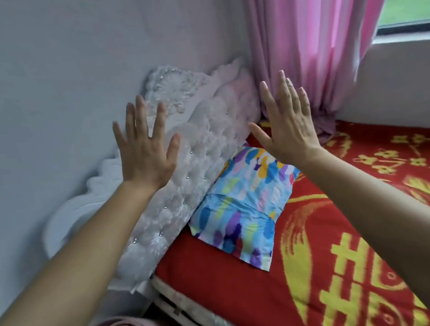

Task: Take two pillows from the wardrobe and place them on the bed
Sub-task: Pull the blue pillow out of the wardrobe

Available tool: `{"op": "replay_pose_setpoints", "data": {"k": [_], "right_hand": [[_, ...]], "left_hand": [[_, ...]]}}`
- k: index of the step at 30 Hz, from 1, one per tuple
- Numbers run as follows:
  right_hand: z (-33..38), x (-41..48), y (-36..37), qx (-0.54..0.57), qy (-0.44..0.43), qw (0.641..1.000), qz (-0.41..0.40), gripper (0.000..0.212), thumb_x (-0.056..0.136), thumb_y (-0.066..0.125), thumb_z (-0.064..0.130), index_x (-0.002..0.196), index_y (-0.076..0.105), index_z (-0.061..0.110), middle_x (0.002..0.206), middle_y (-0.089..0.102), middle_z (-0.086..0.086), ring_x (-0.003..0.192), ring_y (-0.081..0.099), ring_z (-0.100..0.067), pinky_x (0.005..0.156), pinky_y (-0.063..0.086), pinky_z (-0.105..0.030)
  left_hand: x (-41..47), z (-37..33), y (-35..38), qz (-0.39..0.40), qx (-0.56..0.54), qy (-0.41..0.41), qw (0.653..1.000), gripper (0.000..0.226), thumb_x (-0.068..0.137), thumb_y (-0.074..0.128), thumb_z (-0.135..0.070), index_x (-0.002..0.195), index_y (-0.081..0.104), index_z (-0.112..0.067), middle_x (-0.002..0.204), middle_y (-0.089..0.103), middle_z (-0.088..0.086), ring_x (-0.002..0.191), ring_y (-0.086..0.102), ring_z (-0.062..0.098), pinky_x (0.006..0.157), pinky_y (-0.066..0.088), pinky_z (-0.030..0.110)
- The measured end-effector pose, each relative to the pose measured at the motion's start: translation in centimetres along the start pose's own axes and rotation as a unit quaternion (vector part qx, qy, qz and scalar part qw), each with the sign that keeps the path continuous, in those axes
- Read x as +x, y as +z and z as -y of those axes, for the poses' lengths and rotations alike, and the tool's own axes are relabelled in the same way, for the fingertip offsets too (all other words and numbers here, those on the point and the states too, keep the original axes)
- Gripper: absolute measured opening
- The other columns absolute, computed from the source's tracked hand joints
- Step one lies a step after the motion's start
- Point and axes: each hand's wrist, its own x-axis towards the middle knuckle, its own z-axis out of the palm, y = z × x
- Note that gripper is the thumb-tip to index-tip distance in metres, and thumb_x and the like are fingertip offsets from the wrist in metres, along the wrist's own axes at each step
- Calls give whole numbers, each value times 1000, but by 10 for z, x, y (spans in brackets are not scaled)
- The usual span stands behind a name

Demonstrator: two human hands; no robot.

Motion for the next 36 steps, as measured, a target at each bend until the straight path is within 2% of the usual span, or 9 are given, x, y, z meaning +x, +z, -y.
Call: {"op": "replay_pose_setpoints", "data": {"k": [4,10,17,23,25,27,29,32,36], "right_hand": [[38,-23,-17,29,-33,999,-1,82,95,40,61,158,6,21,165,3,-19,152,9,-34,123,10,-54],[122,-85,-40,79,-90,992,43,82,95,38,65,158,5,24,165,0,-17,152,7,-34,123,9,-55],[236,-233,-74,120,-196,966,116,82,93,36,67,158,11,25,165,5,-15,152,12,-33,122,8,-52],[318,-342,-121,144,-275,934,174,83,93,34,69,158,8,25,166,4,-16,152,8,-32,122,11,-55],[348,-357,-140,156,-310,921,179,82,93,26,70,158,6,24,166,3,-17,152,8,-33,123,9,-54],[378,-368,-160,168,-337,910,173,84,93,33,67,158,3,24,165,3,-17,152,9,-34,123,9,-54],[406,-380,-183,183,-358,900,165,84,94,34,66,158,0,25,166,1,-17,152,7,-33,122,6,-53],[440,-406,-217,210,-397,880,153,80,96,25,68,158,-5,28,166,-4,-14,153,1,-30,123,3,-50],[465,-457,-247,251,-403,865,164,81,96,29,66,158,-3,25,166,-1,-16,153,1,-30,124,6,-50]], "left_hand": [[-50,3,-38,2,1,-51,999,67,97,36,-49,154,13,-23,162,4,18,149,5,36,115,11,65],[-178,15,-96,24,32,-97,994,67,97,34,-51,154,13,-23,162,4,18,149,4,35,115,11,65],[-385,33,-170,50,49,-175,982,68,96,38,-50,154,18,-20,161,10,20,148,10,35,114,13,64],[-531,60,-253,74,120,-183,973,69,96,41,-46,154,13,-23,161,10,20,149,10,35,113,15,67],[-562,70,-288,70,155,-214,962,66,97,33,-50,154,14,-23,161,8,19,149,7,34,114,12,66],[-595,76,-322,72,192,-255,945,67,98,30,-51,155,13,-22,162,7,19,149,5,34,116,10,64],[-628,80,-356,73,221,-298,926,68,97,33,-51,154,12,-21,161,6,20,149,6,35,115,12,64],[-678,80,-402,75,246,-361,896,70,97,33,-52,155,11,-20,161,6,20,149,7,36,113,17,65],[-734,64,-449,92,256,-424,864,69,97,30,-53,154,13,-19,161,7,20,149,6,35,114,17,66]]}}
